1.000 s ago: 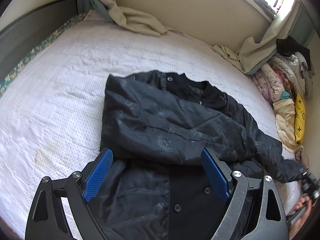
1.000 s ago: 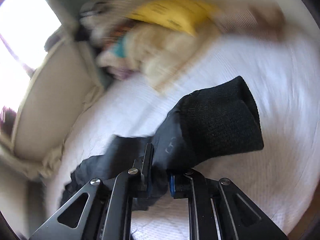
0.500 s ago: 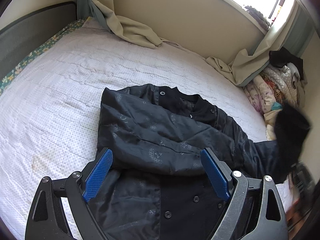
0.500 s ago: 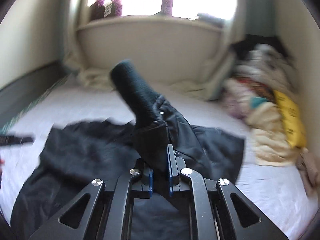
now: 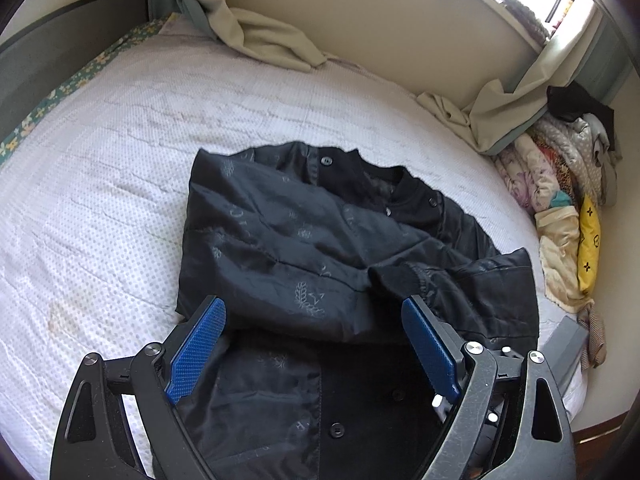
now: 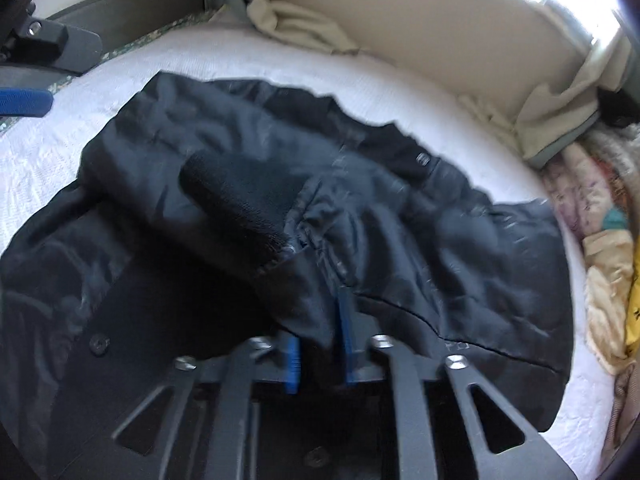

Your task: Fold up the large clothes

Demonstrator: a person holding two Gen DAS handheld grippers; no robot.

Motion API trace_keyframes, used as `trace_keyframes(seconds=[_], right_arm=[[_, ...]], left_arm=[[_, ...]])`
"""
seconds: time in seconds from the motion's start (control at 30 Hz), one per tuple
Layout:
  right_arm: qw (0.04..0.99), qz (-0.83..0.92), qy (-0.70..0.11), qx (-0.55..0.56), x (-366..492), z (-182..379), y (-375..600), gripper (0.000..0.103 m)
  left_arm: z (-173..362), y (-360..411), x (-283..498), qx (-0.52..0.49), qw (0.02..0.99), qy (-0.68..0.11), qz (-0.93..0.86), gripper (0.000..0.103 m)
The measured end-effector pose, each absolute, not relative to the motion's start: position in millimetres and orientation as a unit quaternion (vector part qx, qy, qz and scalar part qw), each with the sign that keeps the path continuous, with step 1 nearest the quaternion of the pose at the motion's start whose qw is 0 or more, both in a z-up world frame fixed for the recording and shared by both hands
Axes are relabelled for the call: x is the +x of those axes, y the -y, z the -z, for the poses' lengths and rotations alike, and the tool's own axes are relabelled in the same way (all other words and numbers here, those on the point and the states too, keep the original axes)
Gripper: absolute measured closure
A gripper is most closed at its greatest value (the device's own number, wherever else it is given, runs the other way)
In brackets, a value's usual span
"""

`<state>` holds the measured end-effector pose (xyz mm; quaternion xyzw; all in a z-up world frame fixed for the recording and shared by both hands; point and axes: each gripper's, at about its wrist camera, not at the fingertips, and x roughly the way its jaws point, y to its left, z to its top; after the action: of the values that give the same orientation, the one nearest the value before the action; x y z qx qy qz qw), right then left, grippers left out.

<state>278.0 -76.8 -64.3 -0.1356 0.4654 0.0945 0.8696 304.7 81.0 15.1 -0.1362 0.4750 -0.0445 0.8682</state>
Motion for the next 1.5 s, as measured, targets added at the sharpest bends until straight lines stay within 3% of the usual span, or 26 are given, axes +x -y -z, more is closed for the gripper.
trace_keyframes(seconds=[0.03, 0.07, 0.27, 0.4, 0.57, 0.73, 0.8, 0.87, 0.97, 1.13, 1.5], right_arm=[[0.867, -0.109, -0.471, -0.120, 277, 62, 78, 0.049], [0.868, -0.122, -0.469, -0.103, 273, 58, 83, 0.038], [0.887, -0.165, -0.431, 0.028, 267, -2, 137, 0.026], [0.904, -0.103, -0.406, 0.086, 278, -26, 194, 0.024], [0.902, -0.047, -0.400, 0.155, 290, -29, 256, 0.024], [0.897, -0.023, -0.405, 0.177, 290, -20, 286, 0.024], [0.892, -0.014, -0.412, 0.186, 289, -14, 295, 0.024], [0.887, -0.008, -0.419, 0.195, 289, -9, 306, 0.024], [0.882, -0.002, -0.423, 0.208, 290, -4, 314, 0.024], [0.879, 0.002, -0.424, 0.218, 294, 1, 318, 0.024], [0.882, 0.017, -0.419, 0.217, 296, 2, 321, 0.025]], left_arm=[[-12, -81, 306, -0.137, 0.867, -0.478, 0.044, 0.012], [-10, -81, 307, -0.139, 0.865, -0.481, 0.043, 0.012], [6, -78, 314, -0.136, 0.855, -0.499, 0.040, 0.012], [23, -62, 320, -0.145, 0.833, -0.529, 0.077, 0.012], [55, -37, 343, -0.175, 0.773, -0.596, 0.133, 0.030], [68, -27, 356, -0.195, 0.761, -0.599, 0.154, 0.031], [76, -25, 360, -0.222, 0.749, -0.603, 0.161, 0.041], [80, -22, 364, -0.249, 0.731, -0.610, 0.180, 0.063], [83, -17, 368, -0.263, 0.724, -0.606, 0.198, 0.081], [72, -10, 372, -0.257, 0.744, -0.585, 0.196, 0.088], [-6, -60, 356, -0.251, 0.820, -0.490, 0.157, 0.089]])
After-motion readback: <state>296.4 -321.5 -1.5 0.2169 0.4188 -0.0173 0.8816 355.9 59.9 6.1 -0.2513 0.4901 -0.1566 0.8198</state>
